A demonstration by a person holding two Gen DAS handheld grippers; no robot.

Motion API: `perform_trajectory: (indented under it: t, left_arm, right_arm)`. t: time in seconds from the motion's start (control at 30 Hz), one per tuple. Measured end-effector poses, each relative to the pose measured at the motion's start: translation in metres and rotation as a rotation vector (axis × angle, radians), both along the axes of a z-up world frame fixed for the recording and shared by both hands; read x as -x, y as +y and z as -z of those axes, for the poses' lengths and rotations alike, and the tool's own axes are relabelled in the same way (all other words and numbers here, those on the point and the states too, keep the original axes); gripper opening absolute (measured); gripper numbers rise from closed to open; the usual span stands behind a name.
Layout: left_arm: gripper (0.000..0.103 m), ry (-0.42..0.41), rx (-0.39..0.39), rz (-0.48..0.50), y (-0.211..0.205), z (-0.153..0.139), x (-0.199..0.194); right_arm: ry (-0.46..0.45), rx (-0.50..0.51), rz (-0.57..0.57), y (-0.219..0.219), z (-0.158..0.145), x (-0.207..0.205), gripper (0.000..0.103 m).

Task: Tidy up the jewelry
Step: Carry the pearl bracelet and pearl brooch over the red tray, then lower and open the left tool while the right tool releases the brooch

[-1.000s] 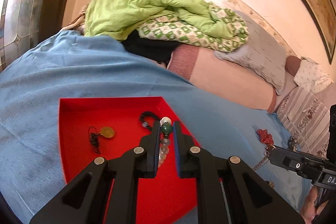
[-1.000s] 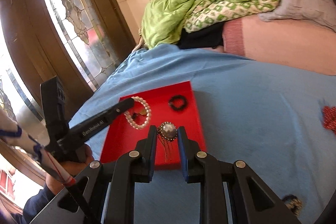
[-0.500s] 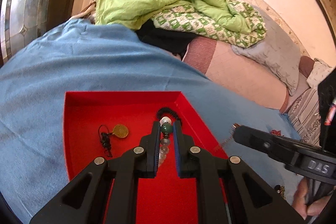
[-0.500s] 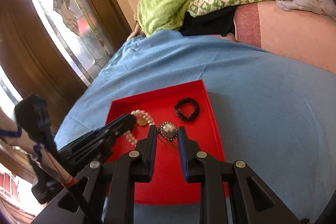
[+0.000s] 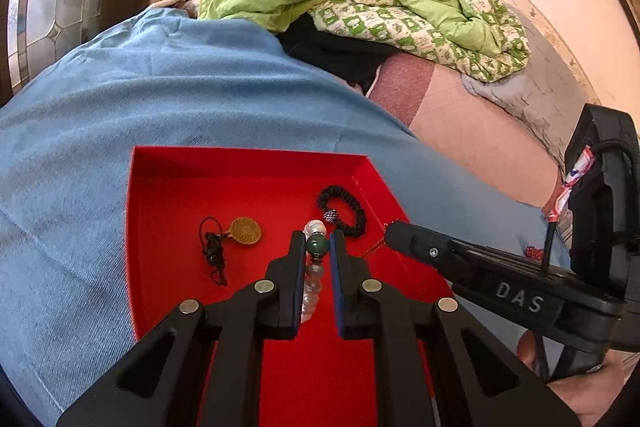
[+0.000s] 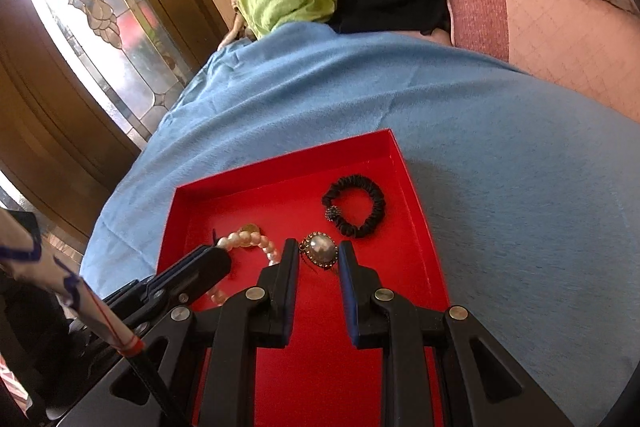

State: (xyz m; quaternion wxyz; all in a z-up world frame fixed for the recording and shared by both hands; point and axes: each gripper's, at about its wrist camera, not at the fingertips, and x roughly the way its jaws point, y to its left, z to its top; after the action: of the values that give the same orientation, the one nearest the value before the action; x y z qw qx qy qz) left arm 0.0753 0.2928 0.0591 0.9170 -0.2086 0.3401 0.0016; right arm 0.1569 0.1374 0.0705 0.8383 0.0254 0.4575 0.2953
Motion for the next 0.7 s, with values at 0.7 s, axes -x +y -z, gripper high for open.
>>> perform_trajectory:
  t: [0.7]
  left_arm:
    - [0.011,0.042,0.006,-0.045,0.008,0.005,-0.002]
  right_arm:
    - [0.05,0.064,0.02,0.013,0.025,-0.013,0.022]
